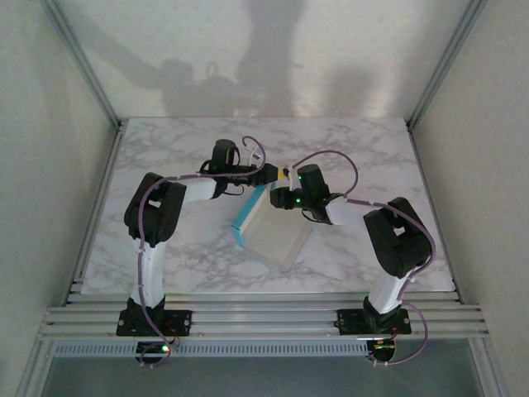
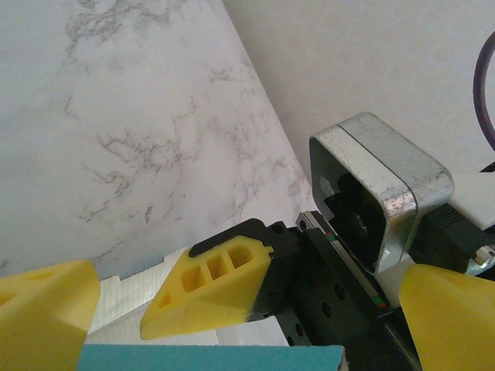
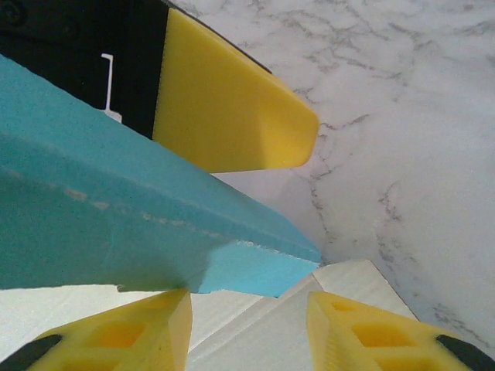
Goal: Fold the paper box
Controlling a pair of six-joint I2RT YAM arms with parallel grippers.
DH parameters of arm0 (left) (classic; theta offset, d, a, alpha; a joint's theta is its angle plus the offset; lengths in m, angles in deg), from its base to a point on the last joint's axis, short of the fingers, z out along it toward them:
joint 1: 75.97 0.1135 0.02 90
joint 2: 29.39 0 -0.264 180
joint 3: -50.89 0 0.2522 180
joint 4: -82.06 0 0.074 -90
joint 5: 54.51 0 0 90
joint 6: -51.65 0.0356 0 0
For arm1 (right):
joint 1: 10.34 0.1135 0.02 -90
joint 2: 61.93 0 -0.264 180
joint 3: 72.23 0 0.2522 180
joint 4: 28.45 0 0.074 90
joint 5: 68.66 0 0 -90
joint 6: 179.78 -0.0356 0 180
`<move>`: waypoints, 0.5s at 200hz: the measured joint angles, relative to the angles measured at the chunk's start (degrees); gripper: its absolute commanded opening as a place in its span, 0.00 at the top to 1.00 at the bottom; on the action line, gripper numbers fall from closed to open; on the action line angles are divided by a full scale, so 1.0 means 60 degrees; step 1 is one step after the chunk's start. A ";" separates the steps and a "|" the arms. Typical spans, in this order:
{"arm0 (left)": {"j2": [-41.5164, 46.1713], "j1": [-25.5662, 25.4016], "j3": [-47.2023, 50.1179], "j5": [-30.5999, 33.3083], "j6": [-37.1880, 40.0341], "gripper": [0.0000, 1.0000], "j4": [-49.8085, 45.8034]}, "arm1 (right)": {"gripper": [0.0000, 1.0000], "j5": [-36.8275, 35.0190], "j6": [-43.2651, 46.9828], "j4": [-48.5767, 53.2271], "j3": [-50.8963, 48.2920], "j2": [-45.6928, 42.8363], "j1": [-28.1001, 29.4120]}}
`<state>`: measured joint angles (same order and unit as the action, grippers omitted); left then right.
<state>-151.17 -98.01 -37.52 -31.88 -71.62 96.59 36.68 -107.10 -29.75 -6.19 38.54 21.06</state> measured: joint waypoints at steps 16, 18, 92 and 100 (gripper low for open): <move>0.0000 0.0004 -0.0127 0.0040 0.0055 0.01 -0.0171 | 0.58 -0.0069 0.0073 0.0055 0.0000 -0.0066 -0.0004; 0.0000 0.0004 -0.0142 0.0055 0.0080 0.01 -0.0215 | 0.58 -0.0073 0.0073 0.0058 0.0000 -0.0069 -0.0004; 0.0477 0.0324 -0.0681 0.1931 0.1461 0.01 -0.2838 | 0.60 -0.0087 0.0248 0.0342 0.0000 -0.0084 0.0000; 0.0543 0.0386 -0.0699 0.2080 0.1552 0.01 -0.2994 | 0.60 -0.0080 0.0248 0.0339 0.0000 -0.0084 0.0000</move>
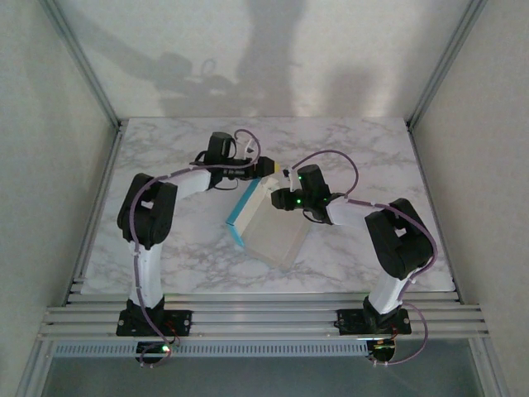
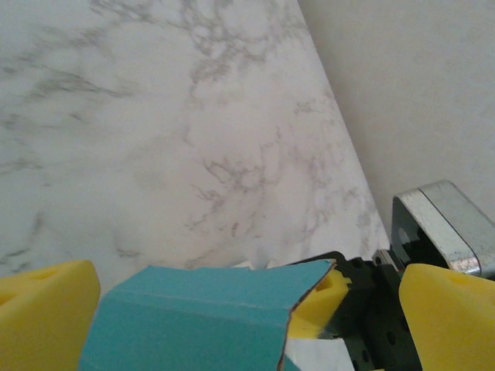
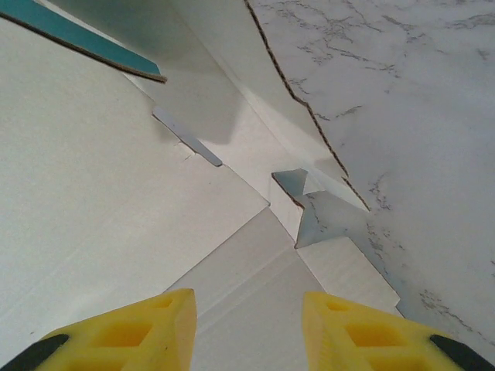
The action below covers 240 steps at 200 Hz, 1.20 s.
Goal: Fold the paper box
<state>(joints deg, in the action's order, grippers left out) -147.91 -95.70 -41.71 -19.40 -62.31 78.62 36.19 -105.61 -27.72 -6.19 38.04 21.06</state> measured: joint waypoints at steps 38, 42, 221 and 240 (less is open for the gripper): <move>0.0313 0.0131 -0.0033 0.0339 0.0248 0.01 -0.0437 | 0.58 0.0197 0.0051 0.0044 0.0000 0.0000 -0.0025; 0.0335 0.0127 -0.0036 0.0339 0.0251 0.01 -0.0452 | 0.58 0.0270 0.0076 0.0066 0.0000 0.0000 -0.0040; 0.1643 0.0244 0.0612 0.2492 -0.0958 0.27 -0.1257 | 0.51 0.2608 0.3982 0.7326 0.6728 0.1319 -0.1588; 0.1625 0.0244 0.0608 0.2619 -0.1075 0.32 -0.1432 | 0.51 0.2758 0.4251 0.7938 0.7366 0.1916 -0.1555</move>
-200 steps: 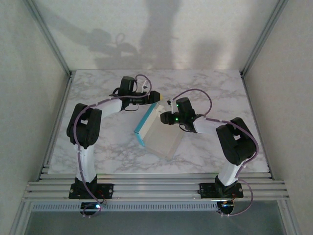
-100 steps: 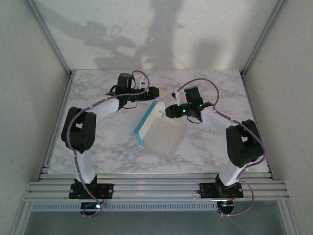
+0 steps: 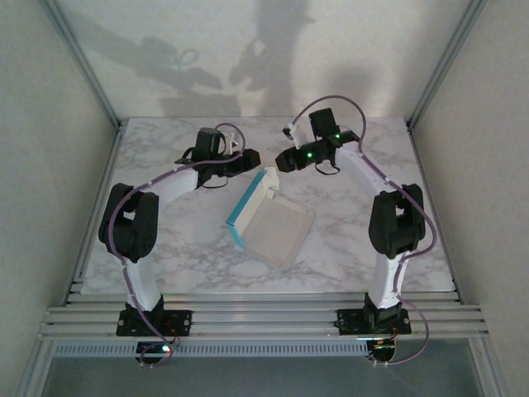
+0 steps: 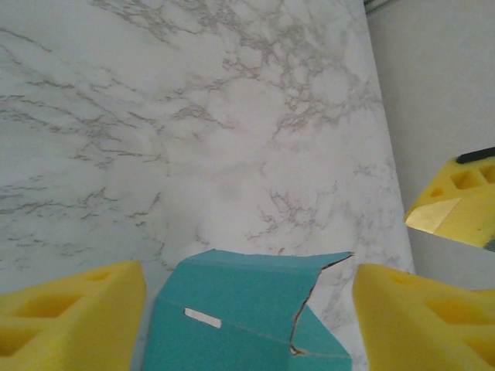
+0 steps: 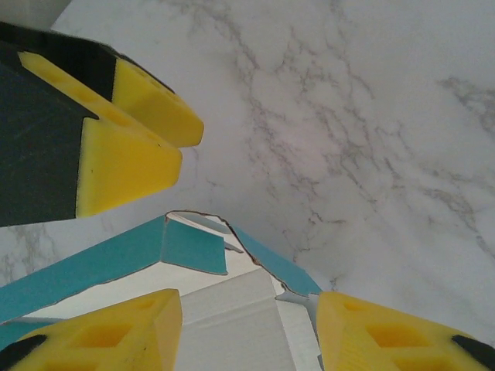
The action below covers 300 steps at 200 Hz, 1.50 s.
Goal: Fold the paper box
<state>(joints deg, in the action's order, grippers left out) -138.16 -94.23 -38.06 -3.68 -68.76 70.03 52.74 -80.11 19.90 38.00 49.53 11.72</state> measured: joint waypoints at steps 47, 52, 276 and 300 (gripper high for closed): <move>-0.0331 0.0000 -0.0018 0.0044 -0.0007 0.33 -0.0346 | 0.51 0.0109 0.0335 0.0834 0.0718 0.0783 0.0299; -0.0386 0.0000 -0.0018 0.0051 -0.0007 0.33 -0.0397 | 0.51 0.0113 0.0364 0.0874 0.0743 0.0820 0.0324; -0.0732 -0.0255 -0.0579 0.0182 0.0579 0.31 -0.1082 | 0.77 -0.0546 0.0674 0.1013 0.1071 0.1257 0.0503; -0.0761 -0.0262 -0.0594 0.0182 0.0579 0.31 -0.1129 | 0.85 -0.0550 0.0688 0.0911 0.0790 0.1253 0.0539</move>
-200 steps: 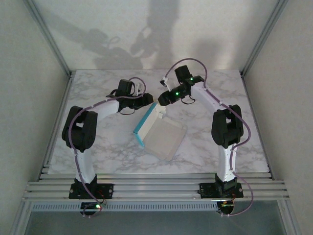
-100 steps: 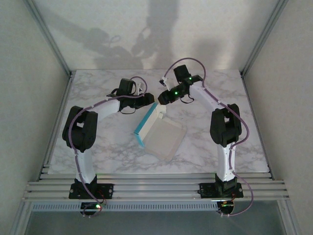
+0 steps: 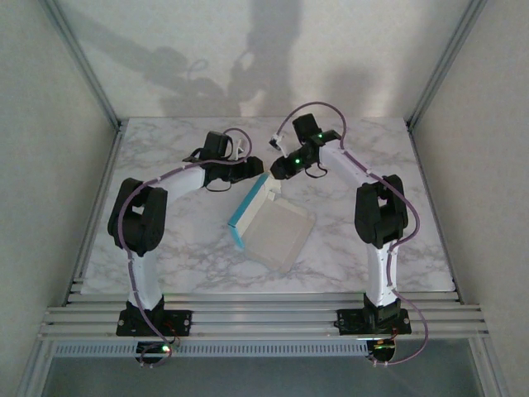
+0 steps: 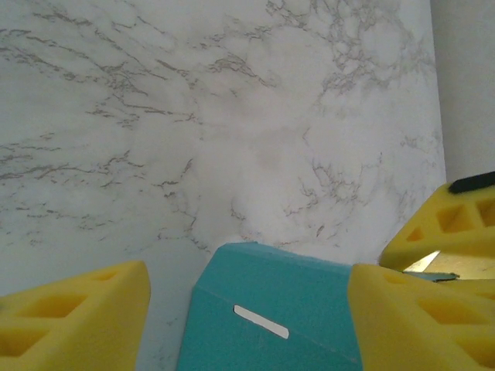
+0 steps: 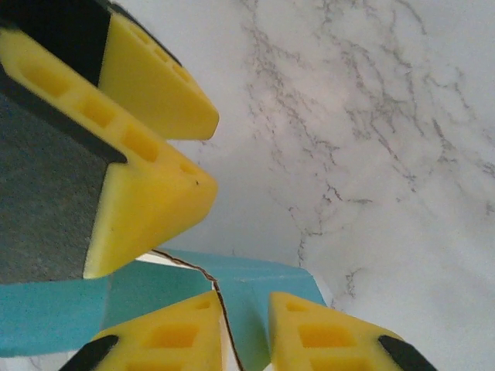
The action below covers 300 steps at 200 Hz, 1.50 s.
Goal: Fold the paper box
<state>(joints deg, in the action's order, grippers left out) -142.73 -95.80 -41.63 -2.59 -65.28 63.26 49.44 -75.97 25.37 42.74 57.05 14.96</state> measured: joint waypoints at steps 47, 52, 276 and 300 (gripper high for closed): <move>0.0000 -0.0004 -0.0087 0.0000 -0.0004 0.31 -0.0033 | 0.92 -0.0448 -0.0025 -0.0517 -0.0969 -0.0641 0.0131; 0.0000 -0.0004 -0.0087 0.0000 -0.0004 0.32 -0.0033 | 0.92 -0.0528 -0.0047 -0.0565 -0.1093 -0.0750 0.0149; 0.2656 -0.0481 0.2113 0.1399 -0.0543 0.41 0.0510 | 0.98 -0.3687 -0.1453 -0.2535 -0.4244 -0.3107 0.1953; 0.3708 -0.0474 0.2244 0.1512 -0.0291 0.40 0.0594 | 0.98 -0.3687 -0.1443 -0.2572 -0.4379 -0.3293 0.1953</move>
<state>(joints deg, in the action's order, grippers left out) -120.48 -98.65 -28.16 6.48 -67.03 66.82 27.32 -84.63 9.94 16.47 37.29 26.67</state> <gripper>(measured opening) 0.592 0.041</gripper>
